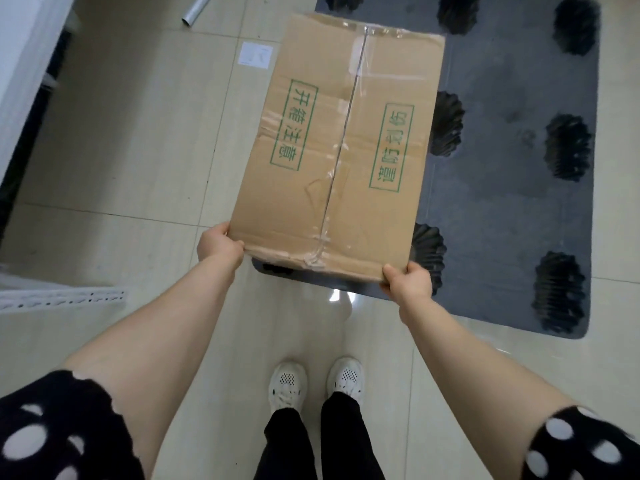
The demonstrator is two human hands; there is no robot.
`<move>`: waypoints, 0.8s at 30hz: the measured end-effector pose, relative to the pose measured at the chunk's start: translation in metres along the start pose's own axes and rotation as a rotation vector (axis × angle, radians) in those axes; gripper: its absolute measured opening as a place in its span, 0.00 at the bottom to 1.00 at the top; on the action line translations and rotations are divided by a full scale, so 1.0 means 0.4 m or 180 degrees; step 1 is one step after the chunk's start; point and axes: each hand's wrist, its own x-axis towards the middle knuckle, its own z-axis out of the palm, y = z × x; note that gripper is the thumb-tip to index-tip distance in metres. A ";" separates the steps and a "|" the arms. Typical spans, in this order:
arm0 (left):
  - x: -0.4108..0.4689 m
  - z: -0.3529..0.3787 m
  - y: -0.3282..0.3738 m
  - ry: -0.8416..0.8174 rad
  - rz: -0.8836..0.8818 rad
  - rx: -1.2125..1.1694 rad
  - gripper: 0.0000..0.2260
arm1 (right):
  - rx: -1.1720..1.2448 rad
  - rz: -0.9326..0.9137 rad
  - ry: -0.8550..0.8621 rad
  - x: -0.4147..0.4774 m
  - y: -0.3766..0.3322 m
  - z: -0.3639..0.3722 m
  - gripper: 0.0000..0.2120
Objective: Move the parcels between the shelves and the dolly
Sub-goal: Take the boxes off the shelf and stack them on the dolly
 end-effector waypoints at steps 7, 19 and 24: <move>0.029 0.036 0.029 -0.0033 0.0069 -0.0160 0.26 | -0.0037 -0.0099 0.0031 0.063 -0.053 -0.010 0.15; 0.019 0.042 0.033 -0.0073 0.0092 0.0024 0.25 | -0.0177 -0.0071 -0.0064 0.074 -0.043 0.004 0.16; -0.009 0.033 0.067 -0.0264 0.0051 0.0452 0.23 | -0.0836 -0.0051 -0.0184 -0.010 -0.074 -0.019 0.32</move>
